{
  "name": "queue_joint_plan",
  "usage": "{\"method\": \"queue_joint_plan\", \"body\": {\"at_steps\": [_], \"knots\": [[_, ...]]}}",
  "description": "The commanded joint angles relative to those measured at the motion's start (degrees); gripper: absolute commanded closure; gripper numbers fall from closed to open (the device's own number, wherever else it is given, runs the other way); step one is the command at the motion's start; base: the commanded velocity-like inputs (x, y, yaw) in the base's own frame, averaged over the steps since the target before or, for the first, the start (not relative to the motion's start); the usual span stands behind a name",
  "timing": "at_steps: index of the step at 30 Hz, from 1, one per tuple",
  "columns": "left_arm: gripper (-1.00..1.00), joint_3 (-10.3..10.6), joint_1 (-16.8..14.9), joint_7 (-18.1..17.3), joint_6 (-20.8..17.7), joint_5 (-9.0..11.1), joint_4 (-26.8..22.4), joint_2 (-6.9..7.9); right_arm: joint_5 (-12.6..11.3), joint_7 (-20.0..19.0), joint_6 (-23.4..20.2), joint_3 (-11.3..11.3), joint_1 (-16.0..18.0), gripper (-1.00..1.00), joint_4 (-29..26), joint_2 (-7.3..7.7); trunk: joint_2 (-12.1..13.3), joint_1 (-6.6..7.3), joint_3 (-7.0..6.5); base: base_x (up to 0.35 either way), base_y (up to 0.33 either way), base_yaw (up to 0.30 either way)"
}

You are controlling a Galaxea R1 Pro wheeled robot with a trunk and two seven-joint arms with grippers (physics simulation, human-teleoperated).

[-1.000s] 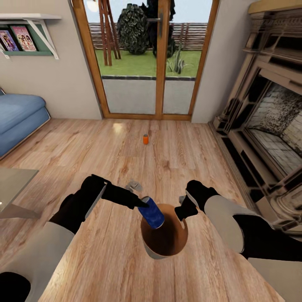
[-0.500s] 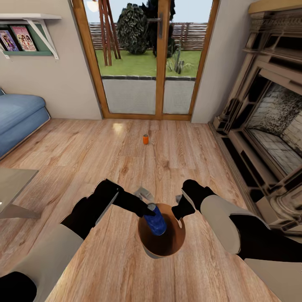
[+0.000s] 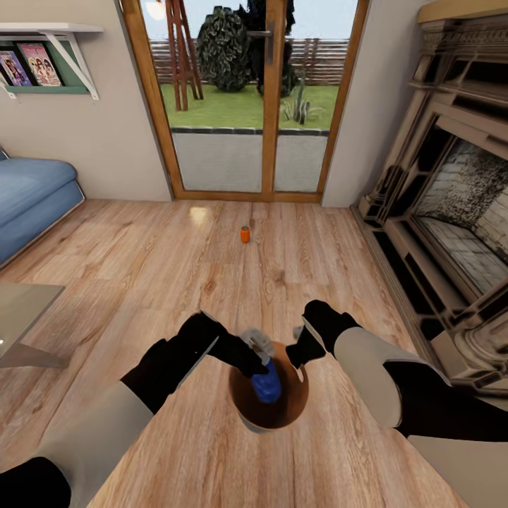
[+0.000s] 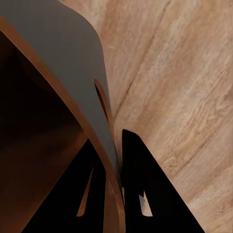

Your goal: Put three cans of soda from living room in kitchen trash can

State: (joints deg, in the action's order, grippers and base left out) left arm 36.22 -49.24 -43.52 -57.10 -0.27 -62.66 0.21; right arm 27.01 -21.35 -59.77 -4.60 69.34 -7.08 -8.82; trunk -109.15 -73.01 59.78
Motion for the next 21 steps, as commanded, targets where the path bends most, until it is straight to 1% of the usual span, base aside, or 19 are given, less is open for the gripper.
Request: {"method": "queue_joint_plan", "body": {"at_steps": [1,5,6,10,11,13,16,19,21], "knots": [[1.0,0.53,0.01,0.68,0.34,0.01,0.05,-0.05,-1.55,-0.21,-0.23,-0.73,0.0,1.0,-0.41,-0.12,0.0,0.0,0.0,0.0,0.0,0.0],[1.0,1.96,0.06,2.0,0.99,0.09,1.18,-0.1,-1.6,-0.19,-0.23,-0.69,0.01,1.0,-1.14,-0.48,0.0,0.0,0.0,0.0,0.0,0.0],[1.0,2.8,0.06,2.2,1.21,0.12,1.48,-0.11,-1.6,-0.21,-0.23,-0.68,0.01,1.0,-1.25,-0.59,0.0,0.0,0.0,0.0,0.0,0.0],[1.0,4.75,0.08,2.45,1.46,0.12,1.84,-0.15,-1.61,-0.21,-0.23,-0.68,0.02,1.0,-1.36,-0.9,0.0,0.0,0.0,0.0,0.0,0.0],[1.0,5.63,0.09,2.64,1.53,0.08,1.93,-0.21,-1.61,-0.2,-0.23,-0.68,0.03,1.0,-1.39,-1.07,0.0,0.0,0.0,0.0,0.0,0.0],[1.0,6.48,0.16,3.21,1.58,0.04,2.14,-0.25,-1.61,-0.19,-0.23,-0.68,0.03,1.0,-1.41,-1.18,0.0,0.0,0.0,0.0,0.0,0.0],[1.0,6.92,0.29,4.0,1.63,0.02,2.67,-0.28,-1.61,-0.19,-0.23,-0.68,0.03,1.0,-1.43,-1.18,0.0,0.0,0.0,0.0,0.0,0.0],[1.0,7.45,0.42,5.58,1.69,0.03,3.63,-0.29,-1.61,-0.19,-0.23,-0.68,0.02,1.0,-1.44,-1.18,0.0,0.0,0.0,0.0,0.0,0.0],[1.0,8.41,0.54,7.16,1.71,0.16,4.26,-0.34,-1.61,-0.19,-0.23,-0.71,0.04,1.0,-1.42,-1.18,0.0,0.0,0.0,0.0,0.0,0.0]]}}
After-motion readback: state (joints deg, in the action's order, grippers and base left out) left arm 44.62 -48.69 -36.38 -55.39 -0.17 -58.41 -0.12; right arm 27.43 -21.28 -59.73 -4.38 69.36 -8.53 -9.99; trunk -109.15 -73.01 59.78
